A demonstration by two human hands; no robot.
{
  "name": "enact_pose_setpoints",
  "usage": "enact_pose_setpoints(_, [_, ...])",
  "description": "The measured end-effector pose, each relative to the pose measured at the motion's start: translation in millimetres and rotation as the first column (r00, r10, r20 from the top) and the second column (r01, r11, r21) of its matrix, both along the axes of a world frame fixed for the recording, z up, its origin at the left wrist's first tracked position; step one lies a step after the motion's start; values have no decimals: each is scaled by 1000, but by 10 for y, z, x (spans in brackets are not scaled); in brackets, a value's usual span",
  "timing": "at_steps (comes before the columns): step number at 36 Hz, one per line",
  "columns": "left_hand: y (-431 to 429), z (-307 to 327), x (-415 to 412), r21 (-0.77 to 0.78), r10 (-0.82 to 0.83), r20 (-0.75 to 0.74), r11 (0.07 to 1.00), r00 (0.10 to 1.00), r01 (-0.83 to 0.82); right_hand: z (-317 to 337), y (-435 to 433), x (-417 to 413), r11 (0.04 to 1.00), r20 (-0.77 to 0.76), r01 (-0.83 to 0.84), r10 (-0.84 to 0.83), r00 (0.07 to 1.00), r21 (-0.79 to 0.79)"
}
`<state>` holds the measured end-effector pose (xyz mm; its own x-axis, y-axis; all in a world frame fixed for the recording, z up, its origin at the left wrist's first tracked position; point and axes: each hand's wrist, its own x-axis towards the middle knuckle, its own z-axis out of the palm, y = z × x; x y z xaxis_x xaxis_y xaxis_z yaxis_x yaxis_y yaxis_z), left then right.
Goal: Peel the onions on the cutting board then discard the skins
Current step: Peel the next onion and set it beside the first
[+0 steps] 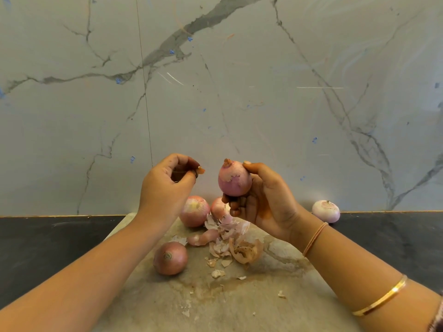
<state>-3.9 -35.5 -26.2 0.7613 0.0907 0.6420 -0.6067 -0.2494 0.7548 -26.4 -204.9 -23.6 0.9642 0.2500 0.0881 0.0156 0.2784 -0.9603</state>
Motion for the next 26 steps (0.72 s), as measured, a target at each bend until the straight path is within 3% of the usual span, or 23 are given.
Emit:
enact_pose_setpoints(13, [-83,-21,-104,85,-239,-17,967,971,239,-15,23,-10,1000,-8,-15,15,1000,21])
enact_pose_setpoints(16, [-90,-45,-76,159,-232,29,961,972,225,-17,30,-14,999,-3,-19,19,1000,49])
enact_pose_setpoints(21, [-67,-40,-76,380,-218,231,917,948,118,-3,25,-22,997,3,-41,40,999,69])
enact_pose_setpoints(26, [-47,-54,-35,422,-222,252,901,942,99,-21,25,-10,998,-1,-44,44,999,36])
